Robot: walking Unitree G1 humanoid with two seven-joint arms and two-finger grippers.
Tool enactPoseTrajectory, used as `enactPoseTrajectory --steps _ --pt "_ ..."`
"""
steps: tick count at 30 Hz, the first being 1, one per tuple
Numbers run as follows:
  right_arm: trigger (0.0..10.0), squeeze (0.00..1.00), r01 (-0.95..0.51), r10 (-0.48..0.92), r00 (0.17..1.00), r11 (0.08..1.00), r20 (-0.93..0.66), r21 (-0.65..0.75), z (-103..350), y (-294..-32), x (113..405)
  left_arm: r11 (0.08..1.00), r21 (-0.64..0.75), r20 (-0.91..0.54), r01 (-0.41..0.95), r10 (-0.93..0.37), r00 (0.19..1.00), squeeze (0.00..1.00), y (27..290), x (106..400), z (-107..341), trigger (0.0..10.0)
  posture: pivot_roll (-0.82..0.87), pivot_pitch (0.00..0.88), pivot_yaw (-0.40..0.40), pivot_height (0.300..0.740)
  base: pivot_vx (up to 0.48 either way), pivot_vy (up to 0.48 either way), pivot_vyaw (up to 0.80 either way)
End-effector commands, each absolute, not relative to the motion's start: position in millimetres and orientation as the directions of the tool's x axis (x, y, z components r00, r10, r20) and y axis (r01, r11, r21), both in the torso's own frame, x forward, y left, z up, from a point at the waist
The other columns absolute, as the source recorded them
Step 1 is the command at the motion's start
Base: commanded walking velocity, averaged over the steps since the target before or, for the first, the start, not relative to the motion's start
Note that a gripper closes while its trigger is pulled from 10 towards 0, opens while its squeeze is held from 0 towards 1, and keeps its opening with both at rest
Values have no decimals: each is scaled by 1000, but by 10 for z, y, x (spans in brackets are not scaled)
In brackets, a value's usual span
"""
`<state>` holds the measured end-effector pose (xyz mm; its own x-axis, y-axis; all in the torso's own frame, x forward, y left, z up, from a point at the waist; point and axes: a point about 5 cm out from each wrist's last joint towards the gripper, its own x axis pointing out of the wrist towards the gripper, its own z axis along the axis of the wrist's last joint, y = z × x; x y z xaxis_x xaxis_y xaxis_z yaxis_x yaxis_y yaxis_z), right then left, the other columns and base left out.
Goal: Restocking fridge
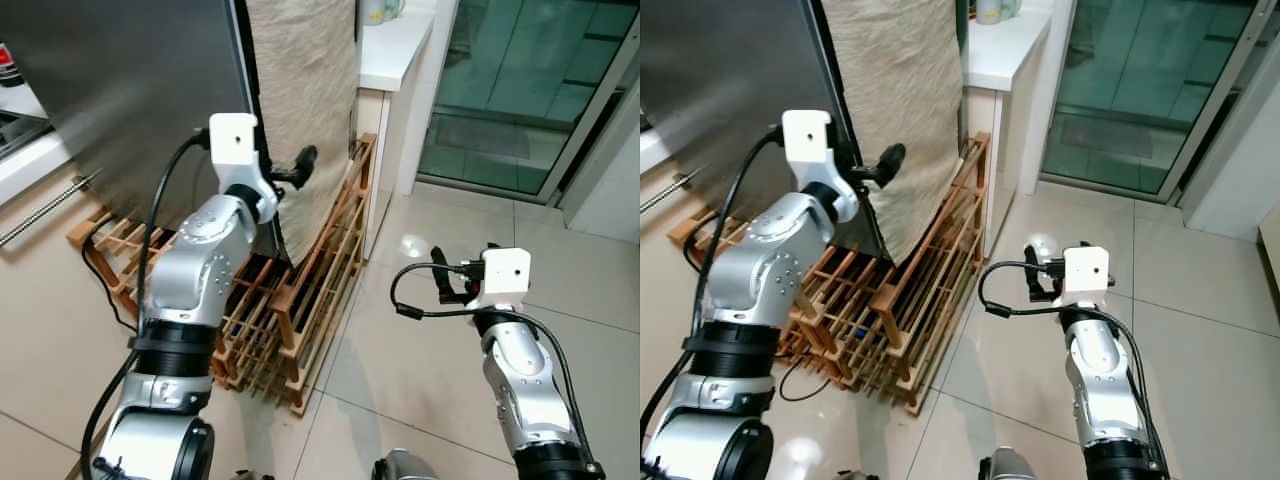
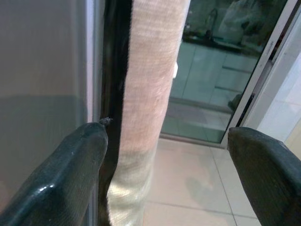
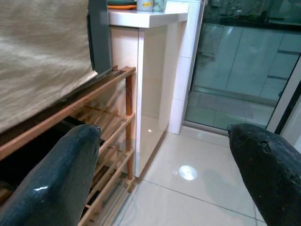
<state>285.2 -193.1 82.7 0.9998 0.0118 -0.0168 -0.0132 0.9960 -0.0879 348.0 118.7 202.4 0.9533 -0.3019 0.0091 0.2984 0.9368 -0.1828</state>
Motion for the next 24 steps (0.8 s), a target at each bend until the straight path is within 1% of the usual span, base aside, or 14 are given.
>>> enactPoseTrajectory --steps 1,5,9,16,21,24 --pt "10000 0 -22 20 1000 995 -20 -98 817 -1914 2863 930 -178 -2 321 -326 945 0 1142 3453 1996 10000 -114 0 61 707 0 0 0" --pt "10000 0 -27 26 1000 995 -14 -99 841 -1889 2896 924 -184 8 335 -339 941 0 1051 3453 1994 10000 -109 0 53 707 0 0 0" --pt "10000 0 -29 28 1000 995 -10 -99 851 -1876 2910 929 -188 -1 320 -326 945 0 1033 3484 1954 10000 -110 0 53 707 0 0 0" --pt "10000 0 -60 60 998 994 0 -89 860 -1832 2865 948 -251 -66 194 -217 974 0 1136 3528 1789 10000 -123 0 58 707 0 0 0" --pt "10000 0 -114 115 993 989 1 -99 867 -1799 2805 949 -247 -34 194 -209 977 0 1152 3528 1850 10000 -127 0 56 707 0 0 0" --pt "10000 0 -118 118 993 987 -6 -105 853 -1809 2789 948 -251 -32 198 -213 977 0 1140 3529 1847 10000 -127 0 55 707 0 0 0"
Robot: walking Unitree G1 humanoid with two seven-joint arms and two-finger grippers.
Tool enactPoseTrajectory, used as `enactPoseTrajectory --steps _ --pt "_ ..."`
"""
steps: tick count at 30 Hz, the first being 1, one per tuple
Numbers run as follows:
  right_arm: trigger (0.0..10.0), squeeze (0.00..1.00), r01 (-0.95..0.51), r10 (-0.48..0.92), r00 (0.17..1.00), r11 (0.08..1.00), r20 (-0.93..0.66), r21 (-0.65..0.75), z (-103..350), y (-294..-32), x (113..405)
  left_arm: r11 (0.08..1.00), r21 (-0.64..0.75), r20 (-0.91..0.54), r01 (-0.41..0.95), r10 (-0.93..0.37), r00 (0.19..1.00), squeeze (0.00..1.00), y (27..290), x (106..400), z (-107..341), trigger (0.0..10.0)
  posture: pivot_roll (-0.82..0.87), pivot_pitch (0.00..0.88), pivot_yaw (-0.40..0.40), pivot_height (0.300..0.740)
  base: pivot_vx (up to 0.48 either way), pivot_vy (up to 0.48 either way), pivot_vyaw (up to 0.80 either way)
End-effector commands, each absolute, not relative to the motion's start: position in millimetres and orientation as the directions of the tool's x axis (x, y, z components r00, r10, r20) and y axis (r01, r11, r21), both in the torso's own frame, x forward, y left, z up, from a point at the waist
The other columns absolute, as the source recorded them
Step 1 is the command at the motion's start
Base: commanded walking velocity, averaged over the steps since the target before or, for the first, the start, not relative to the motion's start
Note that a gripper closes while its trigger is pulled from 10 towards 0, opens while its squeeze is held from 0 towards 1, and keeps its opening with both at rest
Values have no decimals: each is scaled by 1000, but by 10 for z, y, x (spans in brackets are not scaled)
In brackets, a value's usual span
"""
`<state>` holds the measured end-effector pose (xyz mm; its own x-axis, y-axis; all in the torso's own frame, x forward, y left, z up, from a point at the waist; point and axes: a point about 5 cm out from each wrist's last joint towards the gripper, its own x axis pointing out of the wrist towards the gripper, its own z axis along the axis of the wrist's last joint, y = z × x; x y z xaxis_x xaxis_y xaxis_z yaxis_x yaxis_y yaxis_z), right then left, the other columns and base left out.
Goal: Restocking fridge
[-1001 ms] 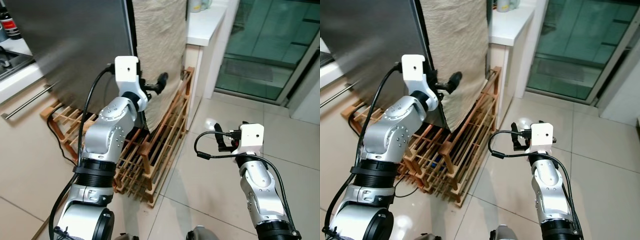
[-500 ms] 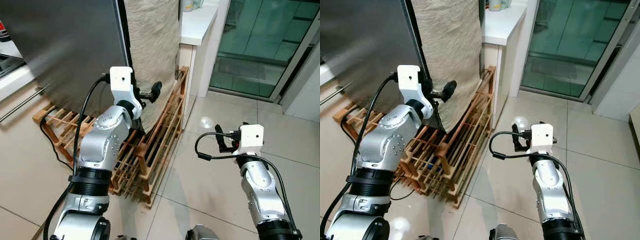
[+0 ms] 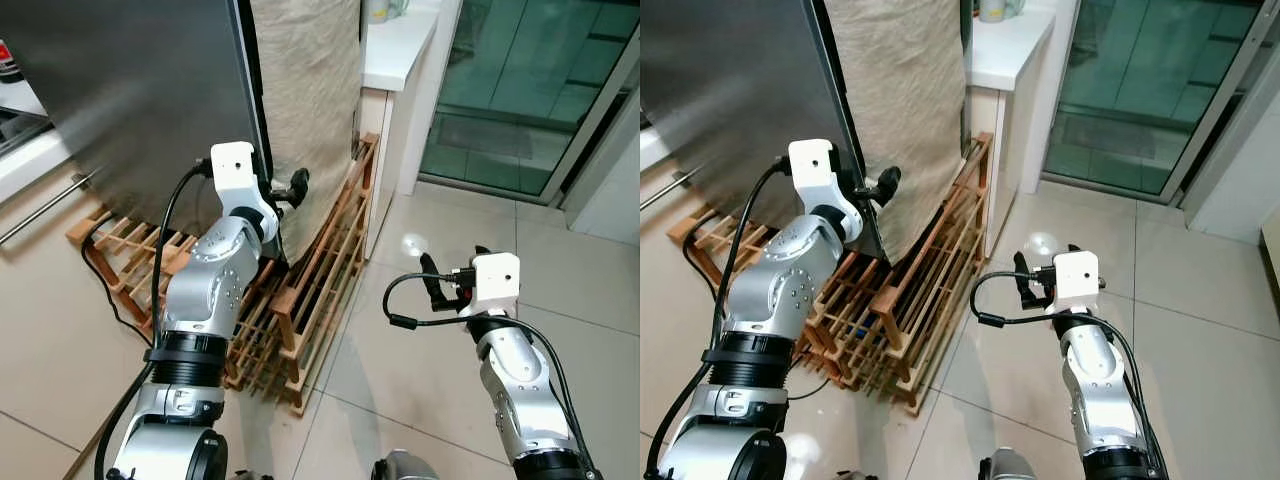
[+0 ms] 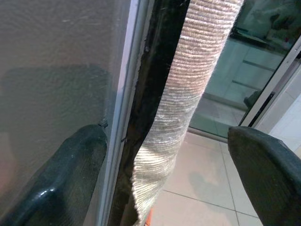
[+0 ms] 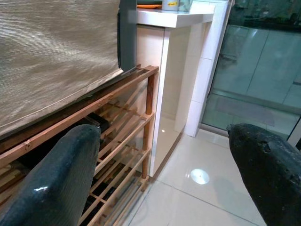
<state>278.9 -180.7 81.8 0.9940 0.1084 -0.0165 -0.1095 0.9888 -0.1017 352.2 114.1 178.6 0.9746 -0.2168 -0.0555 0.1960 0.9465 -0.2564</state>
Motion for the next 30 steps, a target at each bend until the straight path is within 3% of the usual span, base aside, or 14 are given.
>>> enactPoseTrajectory --steps 1,11,20,24,26,29,30 --pt "10000 0 -117 116 993 988 -8 -105 848 -1817 2787 944 -261 -30 203 -218 975 0 1123 3529 1846 10000 -128 0 55 707 0 0 0" --pt "10000 0 -122 122 992 988 -14 -98 846 -1798 2783 918 -271 41 290 -290 956 0 971 3561 2012 10000 -127 0 60 707 0 0 0" --pt "10000 0 -134 133 991 987 -14 -92 845 -1746 2804 948 -207 43 240 -237 971 0 895 3803 2007 10000 -130 0 65 707 0 0 0" --pt "10000 0 -133 132 991 987 -11 -88 848 -1741 2798 925 -227 59 306 -301 952 0 702 3843 2001 10000 -140 0 70 707 0 0 0" --pt "10000 0 -135 134 991 987 -9 -86 854 -1733 2788 809 -314 128 497 -482 867 0 409 3798 2038 10000 -152 0 75 707 0 0 0" --pt "10000 0 -137 137 991 987 -11 -87 854 -1731 2782 735 -342 178 585 -561 808 0 272 3754 2072 10000 -160 0 79 707 0 0 0" --pt "10000 0 -138 137 990 987 -15 -87 847 -1738 2773 610 -354 257 709 -666 701 0 78 3656 2150 10000 -170 0 82 707 0 0 0"
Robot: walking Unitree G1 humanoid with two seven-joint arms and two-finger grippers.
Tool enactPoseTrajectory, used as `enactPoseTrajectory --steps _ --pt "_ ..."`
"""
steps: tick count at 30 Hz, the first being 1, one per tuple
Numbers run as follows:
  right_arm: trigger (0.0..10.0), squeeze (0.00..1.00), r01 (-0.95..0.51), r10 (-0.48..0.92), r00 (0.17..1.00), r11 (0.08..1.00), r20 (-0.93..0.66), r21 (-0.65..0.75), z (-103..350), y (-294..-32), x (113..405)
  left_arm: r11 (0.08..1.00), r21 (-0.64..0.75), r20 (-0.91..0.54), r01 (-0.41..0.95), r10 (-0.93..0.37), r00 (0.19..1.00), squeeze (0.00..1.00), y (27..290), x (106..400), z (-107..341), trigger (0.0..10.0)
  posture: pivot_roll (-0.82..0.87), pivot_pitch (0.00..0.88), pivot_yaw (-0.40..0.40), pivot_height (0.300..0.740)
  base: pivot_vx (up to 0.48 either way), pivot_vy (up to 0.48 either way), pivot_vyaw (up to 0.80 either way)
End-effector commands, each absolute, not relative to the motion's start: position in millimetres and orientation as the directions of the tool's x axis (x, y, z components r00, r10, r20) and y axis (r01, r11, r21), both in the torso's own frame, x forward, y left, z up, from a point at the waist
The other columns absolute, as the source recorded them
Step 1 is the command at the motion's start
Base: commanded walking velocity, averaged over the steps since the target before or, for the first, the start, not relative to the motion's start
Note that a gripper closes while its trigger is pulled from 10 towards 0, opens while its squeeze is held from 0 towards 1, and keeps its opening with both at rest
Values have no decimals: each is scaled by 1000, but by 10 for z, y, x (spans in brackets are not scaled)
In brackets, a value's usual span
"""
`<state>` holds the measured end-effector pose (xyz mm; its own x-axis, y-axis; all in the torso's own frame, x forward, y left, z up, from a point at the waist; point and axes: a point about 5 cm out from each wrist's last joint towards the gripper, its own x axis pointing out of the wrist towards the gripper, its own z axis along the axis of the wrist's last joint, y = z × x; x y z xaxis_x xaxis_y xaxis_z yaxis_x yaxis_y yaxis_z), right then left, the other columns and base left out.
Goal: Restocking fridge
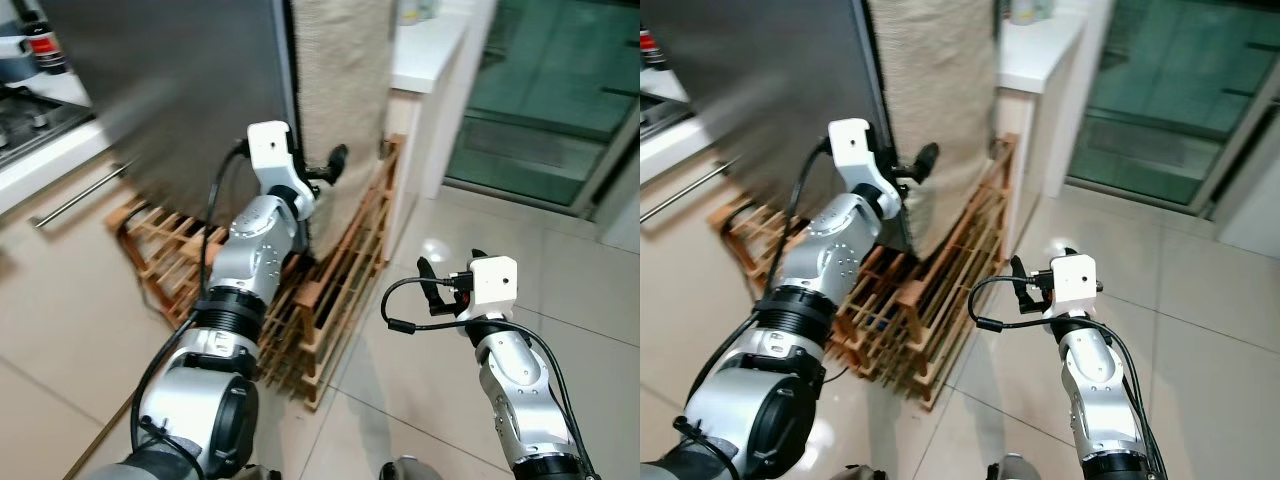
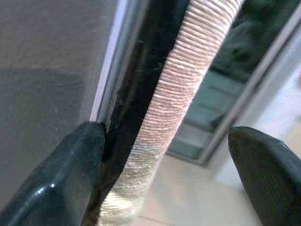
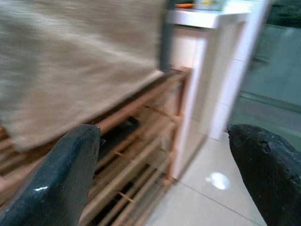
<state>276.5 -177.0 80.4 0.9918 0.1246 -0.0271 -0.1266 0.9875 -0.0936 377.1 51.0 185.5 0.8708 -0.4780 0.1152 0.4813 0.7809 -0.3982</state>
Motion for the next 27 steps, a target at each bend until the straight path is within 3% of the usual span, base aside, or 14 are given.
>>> enactPoseTrajectory --steps 1,4,5,6,8,10,11,13,19,20,23,24,25,27 --pt "10000 0 -138 137 990 987 -18 -86 845 -1743 2768 547 -355 299 758 -702 646 0 -14 3601 2201 10000 -171 0 83 707 0 0 0" --pt "10000 0 -138 136 990 987 -23 -86 839 -1758 2751 367 -328 391 871 -786 479 0 -300 3415 2333 10000 -182 0 87 707 0 0 0" --pt "10000 0 -137 135 990 987 -27 -85 834 -1768 2742 238 -262 449 935 -828 336 0 -463 3257 2424 10000 -181 0 87 707 0 0 0" --pt "10000 0 -137 135 990 987 -27 -85 834 -1768 2742 238 -262 449 935 -828 336 0 -463 3257 2424 10000 -181 0 87 707 0 0 0" --pt "10000 0 -139 135 990 987 -47 -78 792 -1760 2717 8 -168 529 986 -843 97 0 -845 2907 2676 10000 -201 0 93 707 0 0 0" --pt "10000 0 -148 144 988 986 -57 -74 763 -1714 2697 -197 -133 574 971 -814 -86 0 -1046 2624 2816 10000 -222 0 107 707 0 0 0" --pt "10000 0 -150 146 988 986 -57 -73 765 -1698 2689 -255 -130 583 958 -801 -134 0 -1061 2560 2825 10000 -224 0 111 707 0 0 0" --pt "10000 0 -149 146 988 986 -53 -70 774 -1686 2671 -296 -162 599 941 -788 -145 0 -1023 2549 2820 10000 -225 0 117 707 0 0 0" --pt "10000 0 -108 104 991 993 -83 -42 720 -1712 2598 -184 -188 592 965 -805 -38 0 -627 2743 2732 10000 -208 0 109 707 0 0 0" --pt "10000 0 -112 108 990 993 -90 -40 697 -1715 2565 -9 -194 559 981 -823 102 0 -281 2878 2624 10000 -185 0 106 707 0 0 0" --pt "10000 0 -111 107 989 993 -98 -40 675 -1734 2546 234 -218 470 948 -826 312 0 168 3014 2427 10000 -168 0 100 707 0 0 0" --pt "10000 0 -111 107 989 993 -98 -40 675 -1734 2546 234 -218 470 948 -826 312 0 168 3014 2427 10000 -168 0 100 707 0 0 0" --pt "10000 0 -110 105 989 993 -101 -41 672 -1742 2555 330 -229 429 916 -810 400 0 336 3065 2329 10000 -152 0 95 707 0 0 0" --pt "10000 0 -108 103 989 993 -104 -38 680 -1757 2604 619 -276 311 735 -666 678 0 859 3205 2034 10000 -104 0 76 707 0 0 0"
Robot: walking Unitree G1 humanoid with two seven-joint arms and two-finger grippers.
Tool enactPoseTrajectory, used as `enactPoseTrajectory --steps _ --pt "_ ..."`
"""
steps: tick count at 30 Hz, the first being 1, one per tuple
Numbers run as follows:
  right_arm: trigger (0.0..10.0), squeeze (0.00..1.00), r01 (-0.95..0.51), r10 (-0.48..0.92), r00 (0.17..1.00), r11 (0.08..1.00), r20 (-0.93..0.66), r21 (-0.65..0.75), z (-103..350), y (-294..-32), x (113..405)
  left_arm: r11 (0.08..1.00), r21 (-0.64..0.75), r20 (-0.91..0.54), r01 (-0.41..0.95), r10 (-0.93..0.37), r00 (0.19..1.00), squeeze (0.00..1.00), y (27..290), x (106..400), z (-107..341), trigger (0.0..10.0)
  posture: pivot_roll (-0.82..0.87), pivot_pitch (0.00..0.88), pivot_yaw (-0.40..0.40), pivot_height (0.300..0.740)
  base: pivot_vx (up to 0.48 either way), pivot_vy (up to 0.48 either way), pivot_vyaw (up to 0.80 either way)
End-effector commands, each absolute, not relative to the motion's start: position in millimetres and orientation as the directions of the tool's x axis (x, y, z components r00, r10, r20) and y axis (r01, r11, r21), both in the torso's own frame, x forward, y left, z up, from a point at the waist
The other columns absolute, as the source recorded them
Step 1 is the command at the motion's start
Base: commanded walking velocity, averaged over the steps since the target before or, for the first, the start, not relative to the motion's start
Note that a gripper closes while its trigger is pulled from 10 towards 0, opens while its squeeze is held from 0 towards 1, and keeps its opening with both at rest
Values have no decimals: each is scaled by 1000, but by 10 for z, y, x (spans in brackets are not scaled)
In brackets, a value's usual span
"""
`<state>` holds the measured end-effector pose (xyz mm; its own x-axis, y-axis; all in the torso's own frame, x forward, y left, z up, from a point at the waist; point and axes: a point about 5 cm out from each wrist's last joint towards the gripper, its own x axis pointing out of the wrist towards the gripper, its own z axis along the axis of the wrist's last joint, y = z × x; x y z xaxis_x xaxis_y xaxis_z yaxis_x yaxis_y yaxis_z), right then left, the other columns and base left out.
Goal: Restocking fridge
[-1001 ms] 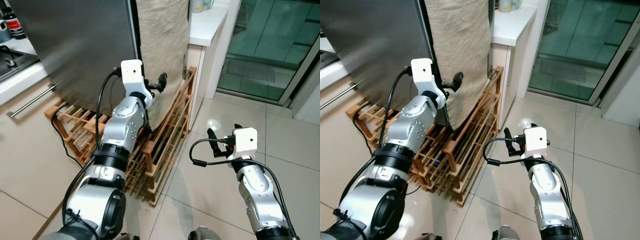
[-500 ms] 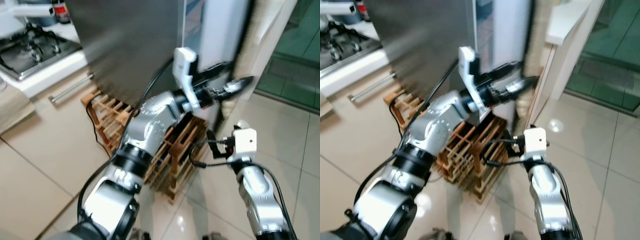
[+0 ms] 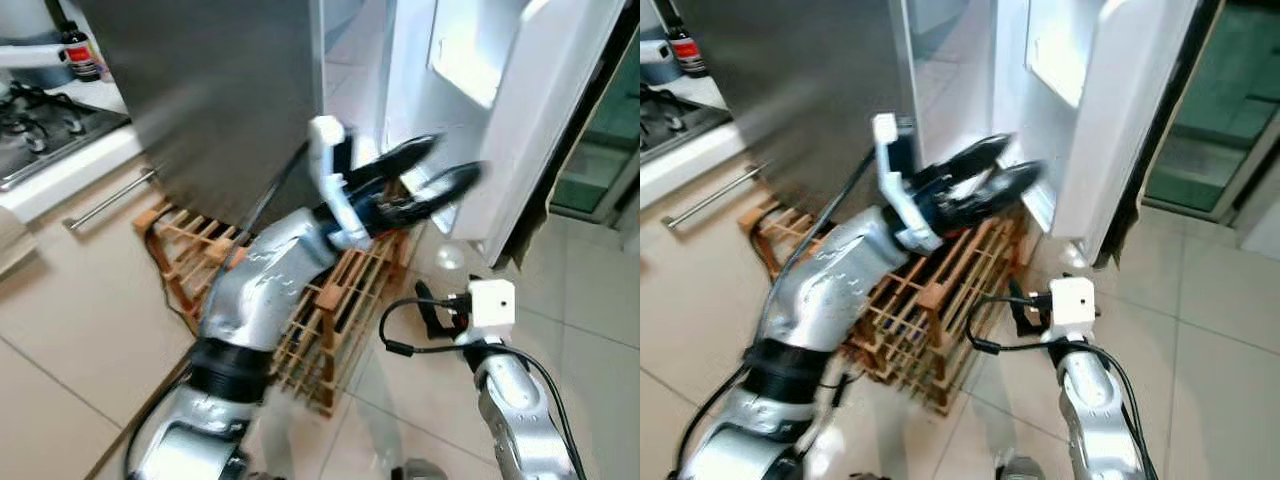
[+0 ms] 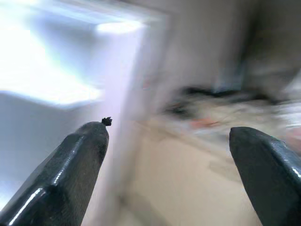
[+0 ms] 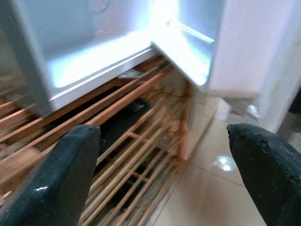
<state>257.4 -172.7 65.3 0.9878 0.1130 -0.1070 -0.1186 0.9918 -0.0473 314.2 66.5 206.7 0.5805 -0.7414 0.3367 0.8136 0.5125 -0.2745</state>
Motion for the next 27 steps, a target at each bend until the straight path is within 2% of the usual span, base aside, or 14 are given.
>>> enactPoseTrajectory --steps 1,2,3,4,5,7,9,10,11,13,18,27 --pt "10000 0 -109 105 989 993 -104 -36 692 -1759 2639 747 -318 247 583 -529 812 0 1164 3257 1884 10000 -95 0 73 707 0 0 0" --pt "10000 0 -108 104 990 994 -98 -32 709 -1764 2673 835 -338 192 435 -392 900 0 1428 3266 1763 10000 -77 0 65 707 0 0 0" --pt "10000 0 -104 100 991 994 -93 -32 727 -1777 2706 891 -336 144 305 -272 952 0 1639 3238 1663 10000 -62 0 56 707 0 0 556" --pt "10000 0 -104 100 991 994 -93 -32 727 -1777 2706 891 -336 144 305 -272 952 0 1639 3238 1663 10000 -62 0 56 707 0 0 556" --pt "10000 0 -99 96 991 995 -90 -30 751 -1794 2759 941 -305 82 148 -129 988 0 1901 3151 1524 10000 -52 0 50 707 0 -480 513" --pt "10000 0 -100 97 992 995 -81 -28 800 -1812 2849 961 -264 -27 -79 75 997 0 2234 2952 1299 10000 -30 0 35 707 0 -480 494" --pt "10000 0 -108 105 992 994 -74 -27 831 -1812 2906 952 -242 -95 -187 169 981 0 2344 2827 1176 10000 -19 0 26 716 0 -472 453" --pt "10000 0 -108 105 992 994 -74 -27 831 -1812 2906 952 -242 -95 -187 169 981 0 2344 2827 1176 10000 -19 0 26 716 0 -472 450" --pt "10000 0 -119 117 991 993 -70 -25 858 -1797 2963 950 -177 -160 -257 230 960 0 2339 2784 1090 10000 -9 0 16 724 0 -472 419" --pt "10000 0 -125 123 990 992 -67 -23 871 -1783 2995 947 -148 -188 -285 256 948 0 2295 2798 1058 10000 -9 0 15 733 0 -472 425" --pt "10000 0 -130 129 989 992 -67 -5 843 -1740 2996 972 -117 -174 -203 181 968 0 2022 2960 1121 10000 -29 0 29 740 0 -474 415" --pt "10000 0 -108 107 992 994 -64 -15 807 -1785 2917 984 -109 -152 -143 126 980 0 1828 3130 1236 10000 -74 0 55 740 0 -480 415"
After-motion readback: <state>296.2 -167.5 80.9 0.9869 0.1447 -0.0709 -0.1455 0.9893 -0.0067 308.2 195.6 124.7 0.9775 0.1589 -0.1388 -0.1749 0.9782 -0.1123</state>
